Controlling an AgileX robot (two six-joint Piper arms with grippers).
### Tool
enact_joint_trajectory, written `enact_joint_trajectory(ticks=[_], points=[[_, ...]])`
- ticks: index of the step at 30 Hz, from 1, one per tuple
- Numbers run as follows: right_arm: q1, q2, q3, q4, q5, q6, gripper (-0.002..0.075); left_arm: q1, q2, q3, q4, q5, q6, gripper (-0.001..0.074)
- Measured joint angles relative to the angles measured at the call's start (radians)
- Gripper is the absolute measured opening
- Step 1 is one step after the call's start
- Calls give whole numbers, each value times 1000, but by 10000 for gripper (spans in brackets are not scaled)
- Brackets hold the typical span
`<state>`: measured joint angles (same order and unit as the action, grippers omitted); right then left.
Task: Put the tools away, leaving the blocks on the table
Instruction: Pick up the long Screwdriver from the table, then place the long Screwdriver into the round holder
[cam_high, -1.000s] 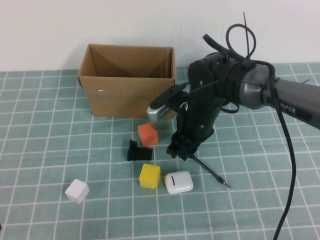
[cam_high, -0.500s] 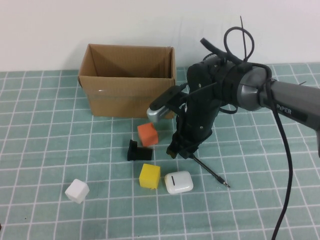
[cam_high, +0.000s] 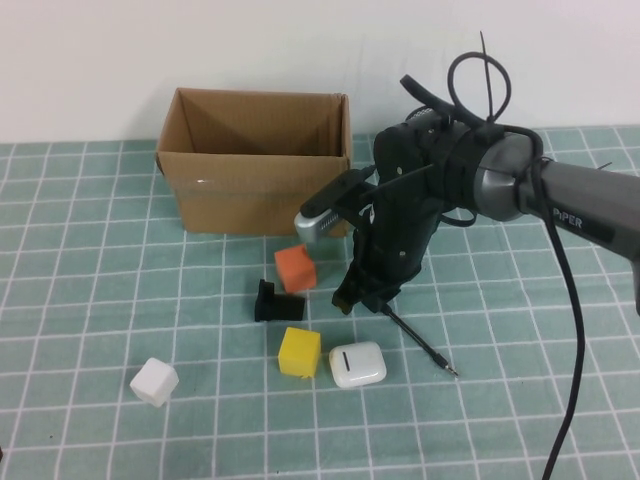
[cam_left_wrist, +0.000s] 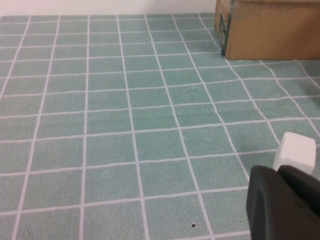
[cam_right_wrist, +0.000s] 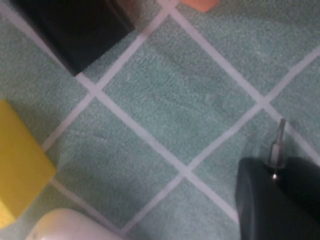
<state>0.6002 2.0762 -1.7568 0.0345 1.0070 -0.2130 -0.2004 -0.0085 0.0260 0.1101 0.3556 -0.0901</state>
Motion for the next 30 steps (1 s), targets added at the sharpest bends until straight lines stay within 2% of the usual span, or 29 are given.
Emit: enact_joint_trajectory(ticks=[8,13,16,19,23,30], points=[[-34,-242,2,-118,6,114,-6,0,0,0,0,0,0,-3],[-153,-383,62,-75,-30,127,-6,0,0,0,0,0,0,-3],[-234,-476,170,-28,-145,124,-6,0,0,0,0,0,0,-4],[-284,-572,304,5,-377,116,-6,0,0,0,0,0,0,-4],[-290,-656,498,34,-760,114,-6,0,0,0,0,0,0,-4],[-289,-635,706,86,-1350,151,-6,0,0,0,0,0,0,-3]])
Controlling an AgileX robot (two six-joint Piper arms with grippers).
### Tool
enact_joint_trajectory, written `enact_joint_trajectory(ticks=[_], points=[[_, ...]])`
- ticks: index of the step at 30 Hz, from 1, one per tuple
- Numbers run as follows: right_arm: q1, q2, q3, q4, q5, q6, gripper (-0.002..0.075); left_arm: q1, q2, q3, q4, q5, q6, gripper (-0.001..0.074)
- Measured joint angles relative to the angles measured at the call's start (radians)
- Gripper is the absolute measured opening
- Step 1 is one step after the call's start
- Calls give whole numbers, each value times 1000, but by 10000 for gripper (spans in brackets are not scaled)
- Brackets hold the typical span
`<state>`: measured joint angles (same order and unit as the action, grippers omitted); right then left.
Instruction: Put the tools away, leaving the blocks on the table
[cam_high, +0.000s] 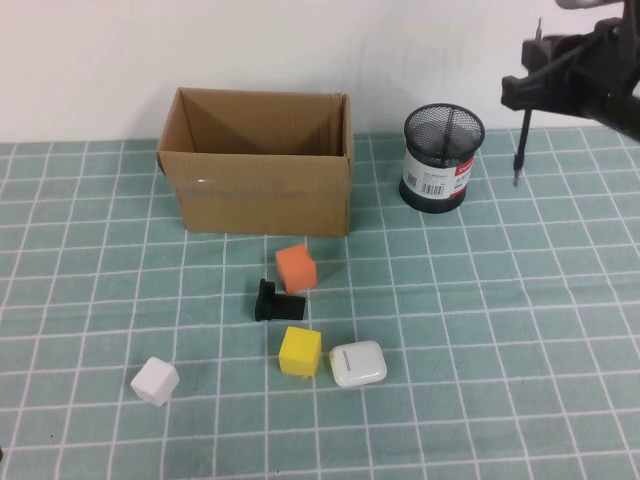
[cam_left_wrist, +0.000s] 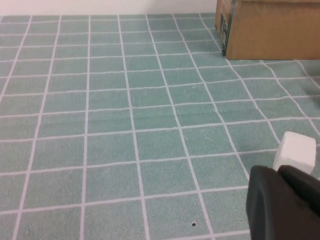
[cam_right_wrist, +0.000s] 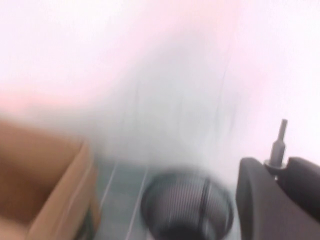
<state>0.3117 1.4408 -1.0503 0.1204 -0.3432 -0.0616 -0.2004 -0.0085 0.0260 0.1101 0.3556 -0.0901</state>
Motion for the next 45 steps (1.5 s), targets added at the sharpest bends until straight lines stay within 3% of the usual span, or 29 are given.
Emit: enact_joint_trajectory(ticks=[9,16,23,31,34,42,45], points=[[0,206,-2,-180,-521,175,-6,0,0,0,0,0,0,-3],[0,371,-130,-207,-518,180,-6,0,0,0,0,0,0,-3],[0,492,-302,-261,-317,176,4,0,0,0,0,0,0,-4],[0,535,-381,-282,-157,171,252,0,0,0,0,0,-3,-4],[0,520,-381,-283,-132,170,310,0,0,0,0,0,-3,-4],[0,327,-377,-283,209,170,316,0,0,0,0,0,-3,-4],[10,212,-377,-279,406,170,271,0,0,0,0,0,-3,-4]])
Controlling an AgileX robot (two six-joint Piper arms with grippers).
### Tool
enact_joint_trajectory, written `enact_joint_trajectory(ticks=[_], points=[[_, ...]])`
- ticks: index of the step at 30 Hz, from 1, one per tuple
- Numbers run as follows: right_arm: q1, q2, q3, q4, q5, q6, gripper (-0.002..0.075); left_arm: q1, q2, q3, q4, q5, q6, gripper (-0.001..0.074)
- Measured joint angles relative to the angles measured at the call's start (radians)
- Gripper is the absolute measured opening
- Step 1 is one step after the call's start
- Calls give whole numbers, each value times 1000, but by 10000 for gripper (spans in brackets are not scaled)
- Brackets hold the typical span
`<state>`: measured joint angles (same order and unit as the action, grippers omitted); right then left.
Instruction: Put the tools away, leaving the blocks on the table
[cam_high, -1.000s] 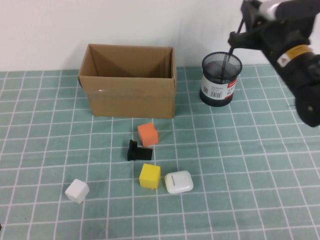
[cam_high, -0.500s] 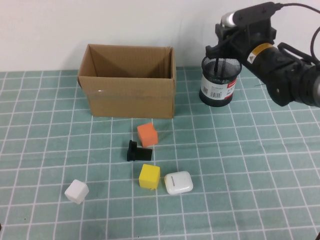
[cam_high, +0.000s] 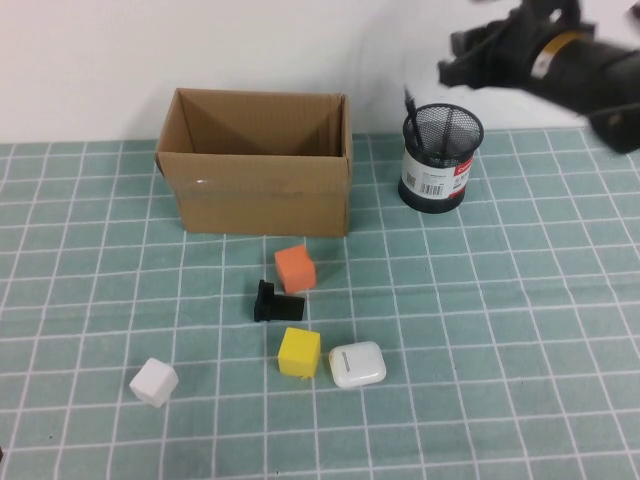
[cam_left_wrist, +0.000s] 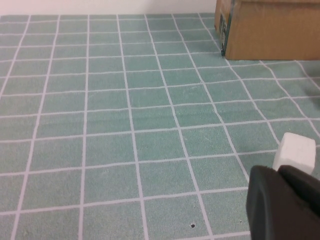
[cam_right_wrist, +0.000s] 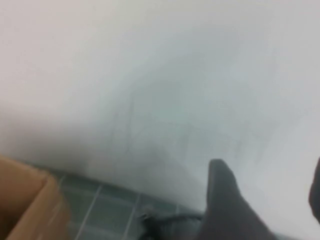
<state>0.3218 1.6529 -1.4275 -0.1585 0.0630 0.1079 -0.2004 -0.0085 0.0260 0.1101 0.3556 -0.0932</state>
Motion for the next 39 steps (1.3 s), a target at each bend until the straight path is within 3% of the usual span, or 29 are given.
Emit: enact_joint_trajectory(ticks=[6,17,22,30,35,39], points=[[18,-232,48,4,305,3,-12,0,0,0,0,0,0,-4],[39,-645,289,21,436,33,-7,0,0,0,0,0,0,-4],[39,-726,289,-89,509,33,-7,0,0,0,0,0,-1,-4],[37,-821,296,-186,805,12,-7,0,0,0,0,0,-1,-4],[-70,-1018,508,-121,619,-71,-7,0,0,0,0,0,-1,-4],[-172,-1208,790,-79,363,-69,-7,0,0,0,0,0,-1,-4]])
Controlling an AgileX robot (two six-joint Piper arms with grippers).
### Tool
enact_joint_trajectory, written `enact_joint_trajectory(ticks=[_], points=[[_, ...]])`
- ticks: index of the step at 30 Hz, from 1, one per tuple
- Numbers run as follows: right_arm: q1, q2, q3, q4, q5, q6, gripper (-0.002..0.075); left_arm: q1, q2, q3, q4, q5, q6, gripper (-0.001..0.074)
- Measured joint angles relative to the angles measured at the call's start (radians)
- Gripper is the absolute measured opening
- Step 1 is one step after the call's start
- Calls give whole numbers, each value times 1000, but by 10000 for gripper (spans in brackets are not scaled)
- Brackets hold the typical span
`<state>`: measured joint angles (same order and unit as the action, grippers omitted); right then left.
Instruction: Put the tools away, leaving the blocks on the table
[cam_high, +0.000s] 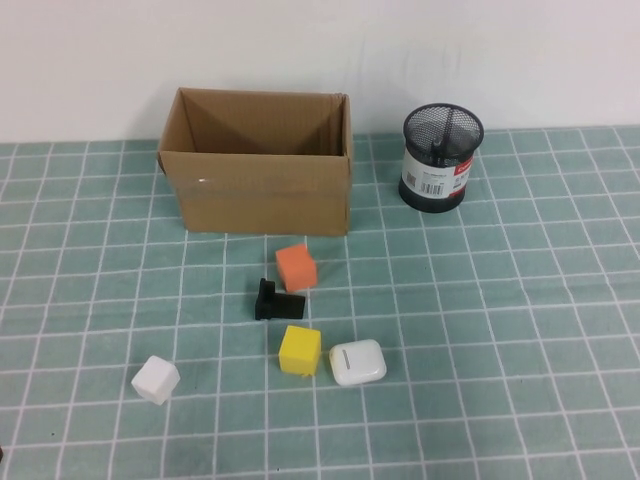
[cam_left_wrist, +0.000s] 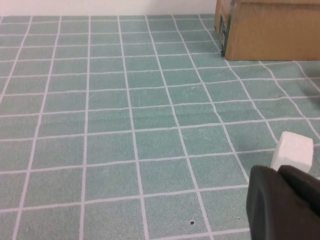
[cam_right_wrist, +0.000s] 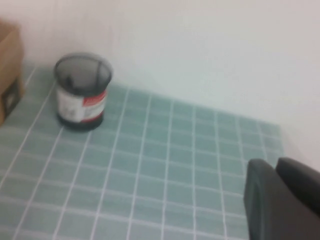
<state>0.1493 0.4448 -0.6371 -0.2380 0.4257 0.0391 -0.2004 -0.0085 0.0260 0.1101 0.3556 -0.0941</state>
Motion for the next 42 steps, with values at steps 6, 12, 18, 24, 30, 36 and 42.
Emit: enact_joint_trajectory(ticks=[6,12,18,24,30,36,42], points=[[-128,-270,408,5,-283,35,-7,0,0,0,0,0,0,-4],[-222,-462,640,3,-374,115,-7,0,0,0,0,0,0,-4],[-237,-476,667,25,-181,156,-7,0,0,0,0,0,0,-4],[-237,-476,667,32,-98,160,-7,0,-1,0,0,0,0,-4],[-237,-476,667,30,-100,160,-7,0,-1,0,0,0,0,-4],[-237,-476,667,22,-100,156,-7,0,-2,0,0,0,0,-4],[-237,-476,667,22,-100,156,-7,0,-2,0,0,0,0,-4]])
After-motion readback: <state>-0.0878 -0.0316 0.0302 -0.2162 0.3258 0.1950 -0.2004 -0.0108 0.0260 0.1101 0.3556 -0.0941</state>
